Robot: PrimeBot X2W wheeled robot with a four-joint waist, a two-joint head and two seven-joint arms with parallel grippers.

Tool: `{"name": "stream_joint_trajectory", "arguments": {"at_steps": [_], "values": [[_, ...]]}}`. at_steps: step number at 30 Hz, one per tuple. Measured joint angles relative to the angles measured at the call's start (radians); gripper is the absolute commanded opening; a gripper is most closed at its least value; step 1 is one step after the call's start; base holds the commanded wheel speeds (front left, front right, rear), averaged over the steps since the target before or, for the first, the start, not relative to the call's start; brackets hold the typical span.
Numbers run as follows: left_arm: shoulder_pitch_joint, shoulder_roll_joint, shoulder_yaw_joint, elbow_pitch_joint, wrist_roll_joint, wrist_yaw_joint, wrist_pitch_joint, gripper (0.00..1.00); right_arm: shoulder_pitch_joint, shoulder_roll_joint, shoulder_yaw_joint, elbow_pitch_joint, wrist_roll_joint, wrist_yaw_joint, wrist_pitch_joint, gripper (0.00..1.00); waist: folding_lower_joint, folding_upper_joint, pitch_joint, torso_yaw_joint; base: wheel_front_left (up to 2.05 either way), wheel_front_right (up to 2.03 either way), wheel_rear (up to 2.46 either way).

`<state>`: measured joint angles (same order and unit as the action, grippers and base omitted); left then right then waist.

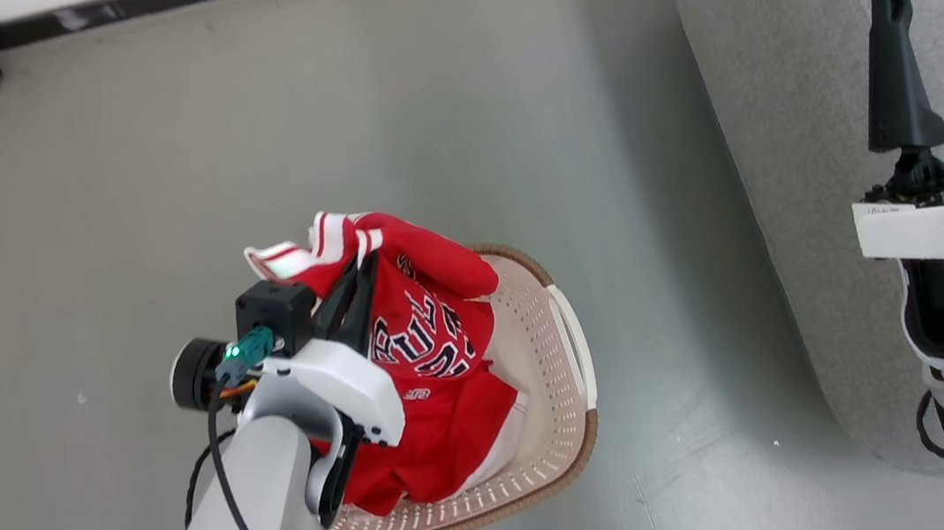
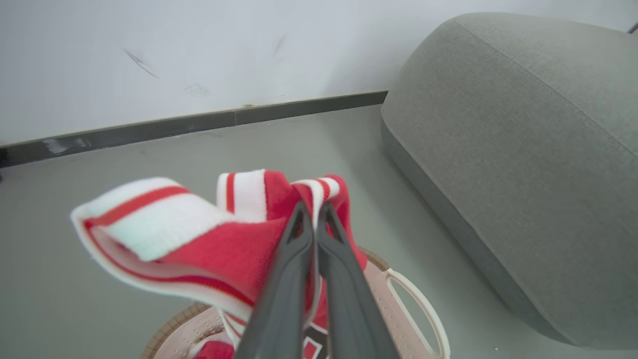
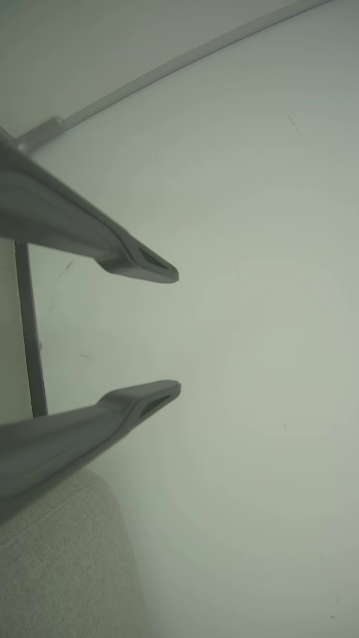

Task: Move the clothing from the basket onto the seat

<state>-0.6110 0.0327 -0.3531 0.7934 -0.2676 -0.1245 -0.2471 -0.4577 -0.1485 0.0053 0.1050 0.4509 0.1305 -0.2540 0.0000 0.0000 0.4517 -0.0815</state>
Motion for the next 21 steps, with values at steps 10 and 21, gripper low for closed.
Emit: {"name": "stream_joint_trajectory", "arguments": {"at_steps": [10,21], "values": [[0.060,0.002,0.028,-0.084,-0.012,0.000,0.000,0.00,0.055,-0.009,0.007,0.026,0.007,0.000,0.000,1.00,0.0000,0.0000,-0.079,0.012,0.00,0.00,0.00],[0.097,0.019,0.058,-0.168,-0.016,0.000,0.000,0.00,0.125,-0.006,0.012,0.046,0.009,0.000,0.000,1.00,0.0000,0.0000,-0.160,0.021,0.00,0.00,0.00]]}}
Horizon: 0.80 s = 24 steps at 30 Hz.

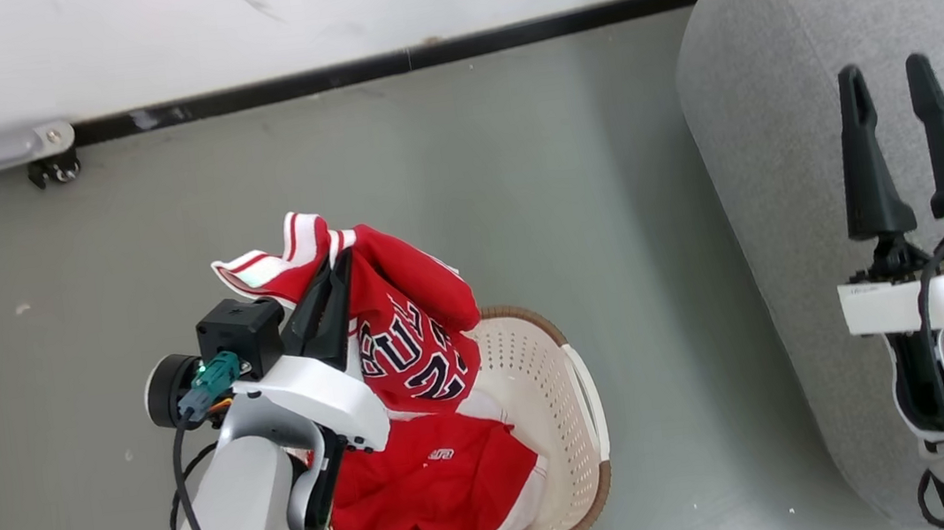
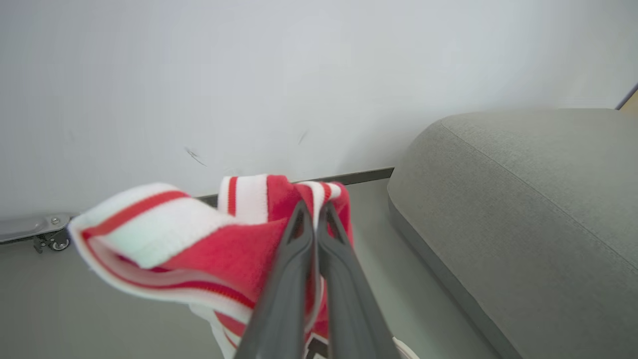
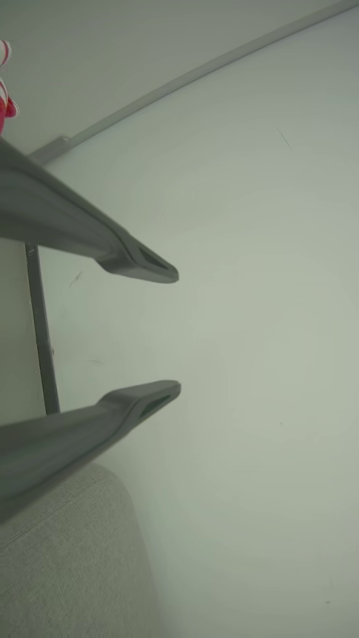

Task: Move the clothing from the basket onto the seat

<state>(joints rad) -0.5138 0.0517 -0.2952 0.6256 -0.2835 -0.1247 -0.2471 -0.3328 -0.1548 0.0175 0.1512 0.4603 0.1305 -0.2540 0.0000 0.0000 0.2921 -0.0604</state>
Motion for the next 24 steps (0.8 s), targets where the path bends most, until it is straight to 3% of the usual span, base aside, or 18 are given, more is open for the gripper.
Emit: {"name": "stream_joint_trajectory", "arguments": {"at_steps": [24], "values": [[0.011,0.014,0.013,-0.163,0.006,0.001,-0.001,0.00,0.111,-0.023,0.084,0.043,-0.037,0.000,0.000,1.00,0.0000,0.0000,-0.110,0.003,0.00,0.00,0.00]]}}
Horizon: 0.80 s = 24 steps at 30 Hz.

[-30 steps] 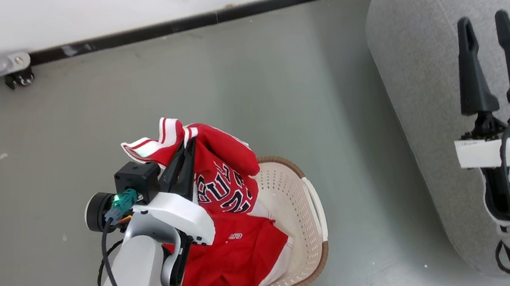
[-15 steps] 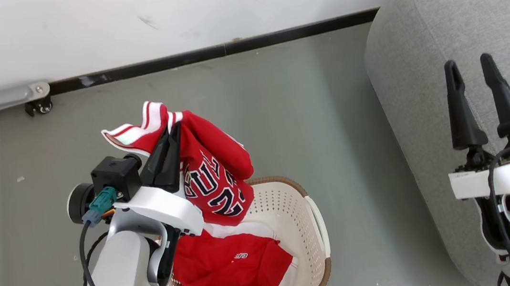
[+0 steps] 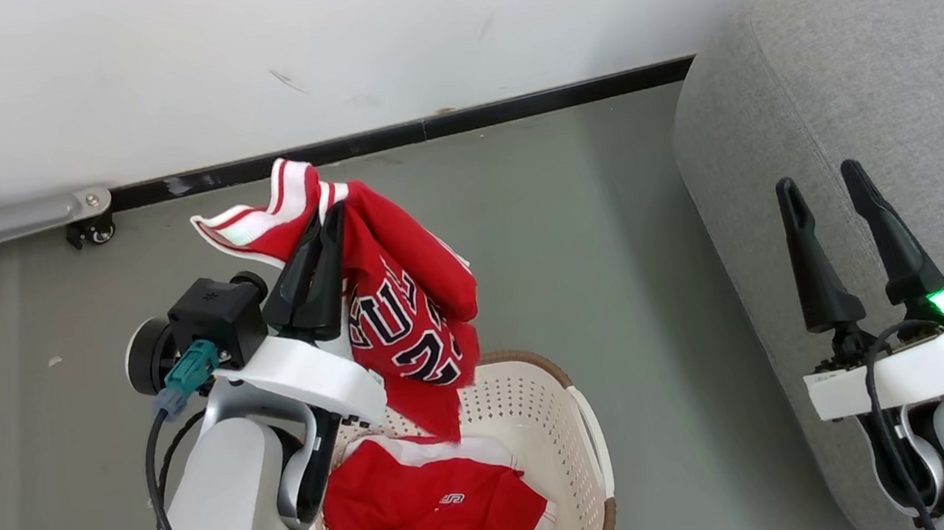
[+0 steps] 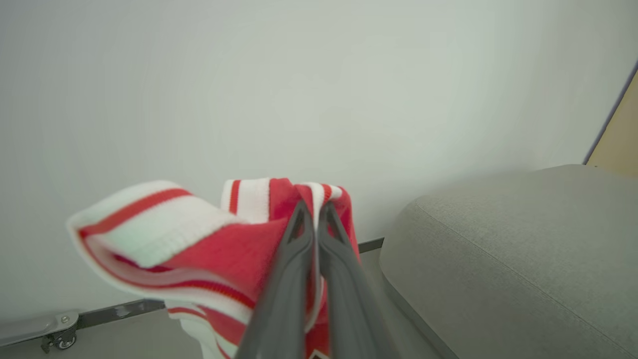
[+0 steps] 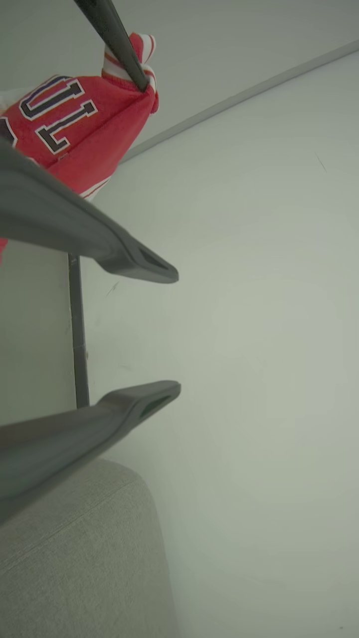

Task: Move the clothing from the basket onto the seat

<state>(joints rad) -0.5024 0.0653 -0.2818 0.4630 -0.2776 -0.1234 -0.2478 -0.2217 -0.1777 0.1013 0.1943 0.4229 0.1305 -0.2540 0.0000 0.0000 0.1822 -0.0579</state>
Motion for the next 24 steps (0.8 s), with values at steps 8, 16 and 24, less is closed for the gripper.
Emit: {"name": "stream_joint_trajectory", "arguments": {"at_steps": [8,16,24], "values": [[0.000,0.000,-0.009,-0.050,0.003,0.000,0.012,0.00,0.023,-0.012,0.042,0.012,-0.003,0.000,0.000,1.00,0.0000,0.0000,-0.022,0.004,0.00,0.00,0.00],[0.000,0.003,-0.021,-0.079,0.008,0.000,0.049,0.00,0.041,-0.030,0.192,0.039,0.005,0.000,0.000,1.00,0.0000,0.0000,-0.026,0.009,0.00,0.00,0.00],[0.000,0.009,-0.030,-0.107,0.009,0.000,0.082,0.00,0.041,-0.042,0.269,0.039,0.014,0.000,0.000,1.00,0.0000,0.0000,-0.027,0.012,0.00,0.00,0.00]]}}
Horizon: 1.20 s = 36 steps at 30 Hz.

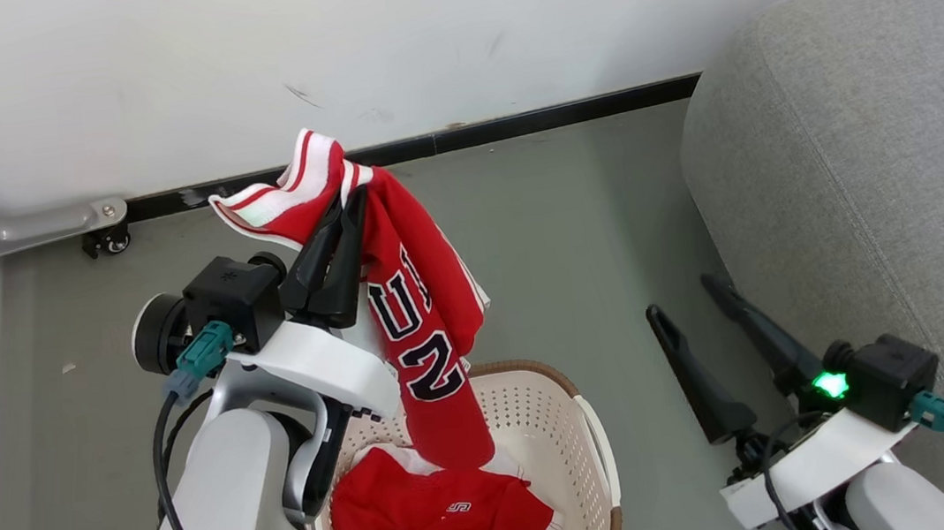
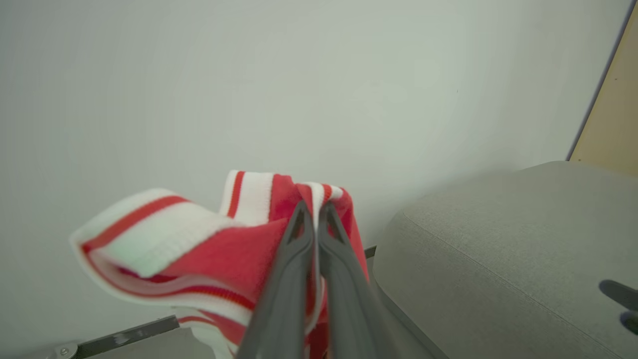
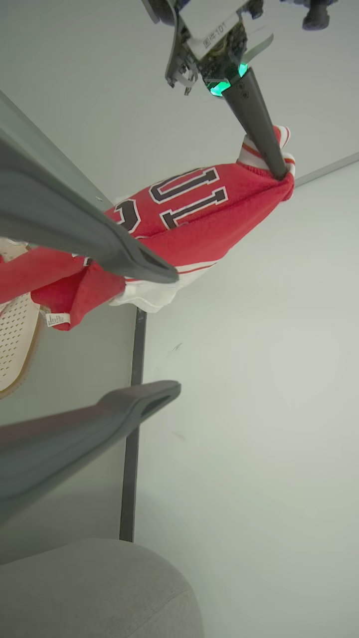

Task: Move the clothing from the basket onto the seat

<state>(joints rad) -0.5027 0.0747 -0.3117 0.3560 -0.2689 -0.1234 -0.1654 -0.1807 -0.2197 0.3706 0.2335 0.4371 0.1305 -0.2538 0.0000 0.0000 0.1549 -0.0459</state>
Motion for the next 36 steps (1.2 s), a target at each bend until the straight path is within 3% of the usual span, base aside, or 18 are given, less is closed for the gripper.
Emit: {"name": "stream_joint_trajectory", "arguments": {"at_steps": [25,36], "values": [[-0.050,0.020,-0.032,-0.108,0.000,0.000,0.078,0.00,-0.007,-0.017,0.142,0.068,0.031,0.000,0.000,1.00,0.0000,0.0000,-0.027,0.002,0.00,0.00,0.00],[-0.078,0.011,-0.079,-0.163,-0.006,0.000,0.116,0.00,-0.076,0.003,0.220,0.165,0.028,0.000,0.000,1.00,0.0000,0.0000,-0.023,0.015,0.00,0.00,0.00]]}}
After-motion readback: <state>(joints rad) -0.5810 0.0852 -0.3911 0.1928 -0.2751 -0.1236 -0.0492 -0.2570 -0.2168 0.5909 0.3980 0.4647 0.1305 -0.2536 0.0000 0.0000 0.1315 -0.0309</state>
